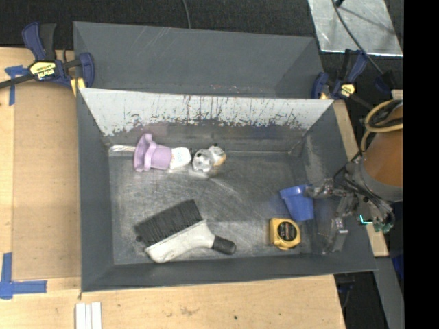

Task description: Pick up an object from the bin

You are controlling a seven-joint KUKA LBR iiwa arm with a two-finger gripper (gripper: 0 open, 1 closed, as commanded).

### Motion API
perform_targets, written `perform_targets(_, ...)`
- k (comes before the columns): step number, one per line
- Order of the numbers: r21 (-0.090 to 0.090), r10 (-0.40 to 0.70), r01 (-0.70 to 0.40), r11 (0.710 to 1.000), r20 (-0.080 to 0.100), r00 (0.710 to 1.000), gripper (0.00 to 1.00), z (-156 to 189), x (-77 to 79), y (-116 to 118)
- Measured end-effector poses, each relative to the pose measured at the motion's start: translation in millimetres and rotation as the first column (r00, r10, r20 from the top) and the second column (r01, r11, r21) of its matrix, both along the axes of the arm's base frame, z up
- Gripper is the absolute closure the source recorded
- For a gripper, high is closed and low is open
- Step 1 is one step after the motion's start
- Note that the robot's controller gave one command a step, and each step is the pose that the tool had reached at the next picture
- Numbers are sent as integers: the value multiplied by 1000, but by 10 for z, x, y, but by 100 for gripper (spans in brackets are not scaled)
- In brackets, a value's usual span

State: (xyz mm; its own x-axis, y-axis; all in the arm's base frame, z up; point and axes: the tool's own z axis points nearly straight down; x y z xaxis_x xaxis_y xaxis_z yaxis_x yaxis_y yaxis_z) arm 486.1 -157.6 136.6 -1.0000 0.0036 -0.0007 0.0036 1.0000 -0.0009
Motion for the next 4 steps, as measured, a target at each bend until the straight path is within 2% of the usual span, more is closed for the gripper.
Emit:
perform_targets(1,-1,2,-2,1000,1,1000,0,11,1,1)
perform_targets(2,-2,135,-135,991,5,991,100,-194,12,14)
perform_targets(3,-1,136,-136,991,4,991,0,-199,8,17)
perform_targets(4,-1,136,-136,991,4,991,0,-199,8,17)
